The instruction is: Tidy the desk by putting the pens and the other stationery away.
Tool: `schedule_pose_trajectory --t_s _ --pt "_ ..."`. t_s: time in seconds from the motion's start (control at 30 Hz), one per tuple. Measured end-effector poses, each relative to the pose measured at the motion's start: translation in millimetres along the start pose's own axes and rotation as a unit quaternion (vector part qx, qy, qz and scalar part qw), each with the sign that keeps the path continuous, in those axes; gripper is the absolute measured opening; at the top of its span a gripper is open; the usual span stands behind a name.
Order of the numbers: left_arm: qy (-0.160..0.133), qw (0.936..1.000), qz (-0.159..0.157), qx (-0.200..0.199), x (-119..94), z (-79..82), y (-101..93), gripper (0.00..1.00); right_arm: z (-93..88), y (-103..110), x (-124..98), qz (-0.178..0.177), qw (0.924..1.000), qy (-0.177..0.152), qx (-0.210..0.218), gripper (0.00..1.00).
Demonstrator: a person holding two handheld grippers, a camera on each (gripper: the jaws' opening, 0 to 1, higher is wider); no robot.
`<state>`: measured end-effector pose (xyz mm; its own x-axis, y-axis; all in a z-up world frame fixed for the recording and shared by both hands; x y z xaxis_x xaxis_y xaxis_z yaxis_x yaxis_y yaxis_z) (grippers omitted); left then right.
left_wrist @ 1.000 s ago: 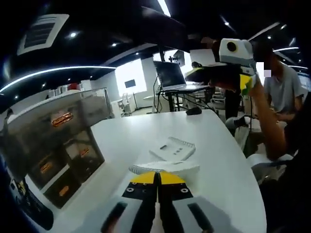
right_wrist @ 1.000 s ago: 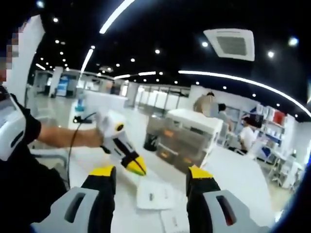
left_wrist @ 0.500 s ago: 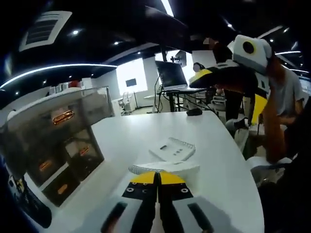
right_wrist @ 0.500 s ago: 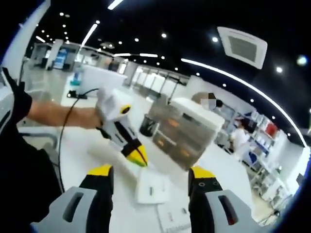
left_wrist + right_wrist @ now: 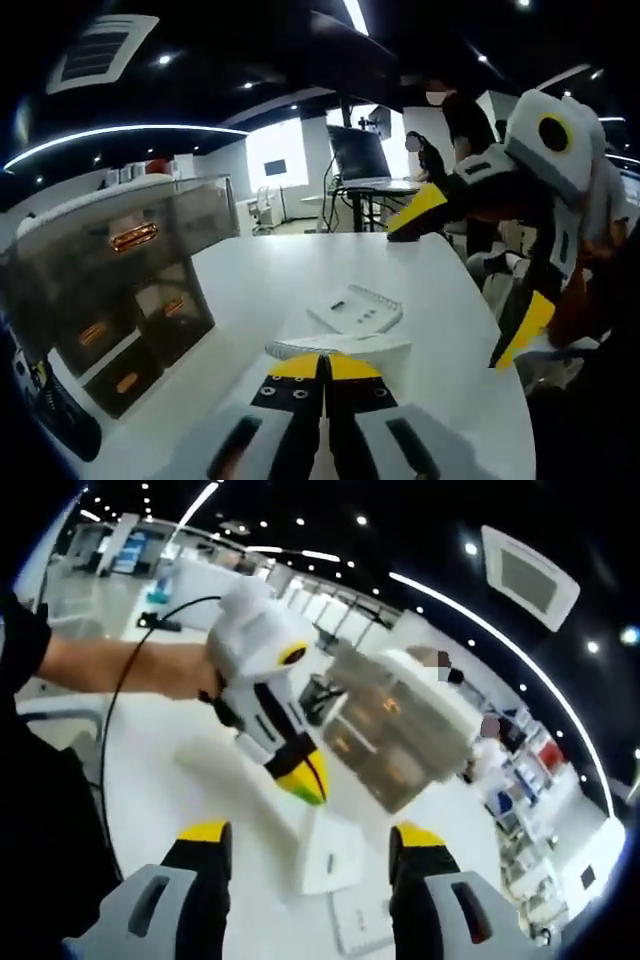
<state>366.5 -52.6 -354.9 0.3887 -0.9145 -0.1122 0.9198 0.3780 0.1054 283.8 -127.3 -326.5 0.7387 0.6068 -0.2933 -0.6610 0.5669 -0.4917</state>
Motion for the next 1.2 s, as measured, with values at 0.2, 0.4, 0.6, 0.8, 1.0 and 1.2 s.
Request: schedule_pose_trajectory --t_s 0.2,0.4,0.6,0.8,1.0,1.2 --pt "0.0 1.0 0.001 -0.006 -1.2 -0.5 0.4 0.01 -11.7 14.1 22.3 0.0 0.9988 0.043 -0.022 0.64" --pt "0.002 0.9999 0.001 -0.01 -1.2 0.0 0.8 0.01 -20.9 15.5 39.9 -0.016 0.9964 0.071 -0.044 0.65" --pt "0.001 0.9998 0.002 -0.018 -1.1 1.2 4.0 0.01 -34.8 5.0 47.1 -0.05 0.9927 0.097 -0.052 0.65" --pt "0.004 0.9996 0.004 -0.029 -1.0 0.1 4.4 0.01 -45.1 -1.7 55.4 -0.075 0.9903 0.104 -0.053 0.65" --pt "0.001 0.9989 0.004 -0.046 -1.1 0.0 6.0 0.01 -54.5 -2.1 64.9 -0.087 0.9893 0.106 -0.049 0.65" --pt "0.003 0.9987 0.004 -0.051 -0.7 -0.8 7.1 0.01 -59.9 -8.5 68.5 -0.11 0.9865 0.107 -0.057 0.61"
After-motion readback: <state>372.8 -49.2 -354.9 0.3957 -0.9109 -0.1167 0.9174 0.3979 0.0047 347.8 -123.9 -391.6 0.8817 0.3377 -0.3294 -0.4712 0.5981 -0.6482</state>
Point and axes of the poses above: the point that each gripper's makers call its tool centre point, and the gripper's own axes: x roughly forward along the fingers, y roughly to its left, z roughly out of its top, the point moved 5 cm from there along -x, roughly backward along the fingers, and after that the axes turned 13 degrees about -y, right-handed, at the moved point
